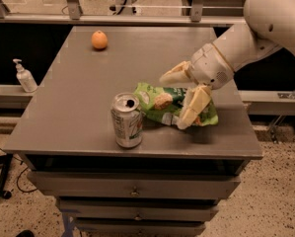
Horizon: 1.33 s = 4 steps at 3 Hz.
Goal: Move green rice chip bag near 7up can
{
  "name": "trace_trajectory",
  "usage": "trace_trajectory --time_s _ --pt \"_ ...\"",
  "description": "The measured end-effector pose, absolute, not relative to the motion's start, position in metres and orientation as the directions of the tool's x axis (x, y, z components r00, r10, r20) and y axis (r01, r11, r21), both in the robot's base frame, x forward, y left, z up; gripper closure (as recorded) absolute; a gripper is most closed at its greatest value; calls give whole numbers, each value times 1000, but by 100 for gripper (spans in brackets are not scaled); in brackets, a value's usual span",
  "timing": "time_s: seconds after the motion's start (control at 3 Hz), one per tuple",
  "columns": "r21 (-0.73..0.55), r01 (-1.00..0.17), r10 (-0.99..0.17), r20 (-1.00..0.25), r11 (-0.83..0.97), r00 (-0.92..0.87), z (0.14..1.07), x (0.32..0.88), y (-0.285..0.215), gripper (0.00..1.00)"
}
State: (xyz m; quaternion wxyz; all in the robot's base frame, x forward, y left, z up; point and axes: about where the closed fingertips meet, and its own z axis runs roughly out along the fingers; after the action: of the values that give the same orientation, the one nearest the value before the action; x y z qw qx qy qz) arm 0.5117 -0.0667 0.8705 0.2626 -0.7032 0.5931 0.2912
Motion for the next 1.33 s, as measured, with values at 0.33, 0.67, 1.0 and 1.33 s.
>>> trace_trajectory --time_s 0.33,0.67,1.0,1.33 --pt "-29 -988 -692 -711 -149 125 874 512 -75 0" --pt "-73 -994 -719 -687 -77 106 889 530 -110 0" --pt "-146 -989 -732 -677 29 78 917 557 -161 0" --pt "-212 -961 -697 -717 179 28 952 581 -218 0"
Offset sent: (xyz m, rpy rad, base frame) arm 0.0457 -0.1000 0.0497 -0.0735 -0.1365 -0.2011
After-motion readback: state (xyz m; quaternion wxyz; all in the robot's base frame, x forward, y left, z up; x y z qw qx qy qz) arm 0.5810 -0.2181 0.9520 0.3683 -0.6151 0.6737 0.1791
